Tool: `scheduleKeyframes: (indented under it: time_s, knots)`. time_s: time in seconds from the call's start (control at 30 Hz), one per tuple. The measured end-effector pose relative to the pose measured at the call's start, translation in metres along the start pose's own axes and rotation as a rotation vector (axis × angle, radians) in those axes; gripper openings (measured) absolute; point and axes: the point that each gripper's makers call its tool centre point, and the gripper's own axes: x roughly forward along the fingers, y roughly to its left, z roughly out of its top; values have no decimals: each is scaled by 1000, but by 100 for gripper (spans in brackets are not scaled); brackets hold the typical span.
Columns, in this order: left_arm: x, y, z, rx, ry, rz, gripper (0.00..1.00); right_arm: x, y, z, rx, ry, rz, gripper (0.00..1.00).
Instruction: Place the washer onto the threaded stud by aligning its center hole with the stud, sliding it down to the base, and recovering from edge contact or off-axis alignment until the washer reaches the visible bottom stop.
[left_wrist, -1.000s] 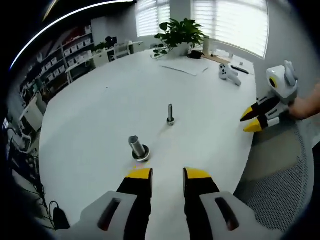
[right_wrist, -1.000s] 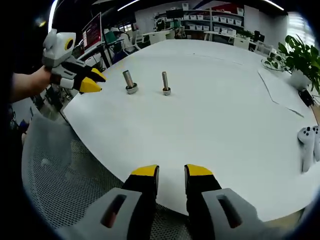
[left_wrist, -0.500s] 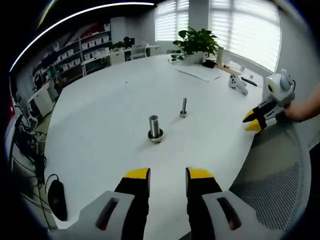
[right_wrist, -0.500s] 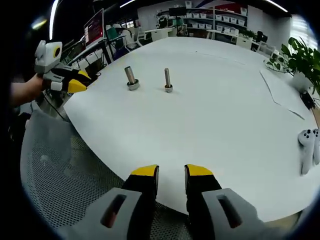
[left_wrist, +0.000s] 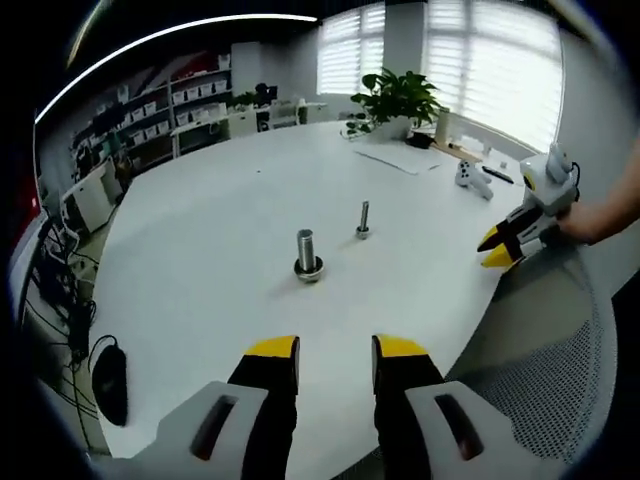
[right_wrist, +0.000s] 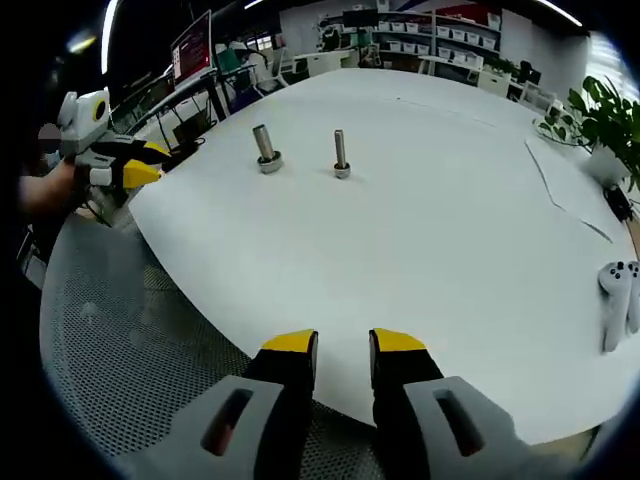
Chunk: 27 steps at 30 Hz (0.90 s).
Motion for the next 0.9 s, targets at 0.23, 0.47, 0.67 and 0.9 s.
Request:
scheduleKeyframes:
  time_s: [0.23,0.47,0.67,0.9]
  knots:
    - [0,-1,6,2,-48,-1,27,1,0,-2,-7,14,-2,24]
    - [0,-8,-3,0,-43,-9,27,1,-1,-3,-5,18,-2,24]
    - [3,-13,-12,20,-20,-19,27,2,1,-6,-15,32,-1,24]
    - [0,-5,-14,7,-27,-16,26,2,0,-6,-14,36,-5,24]
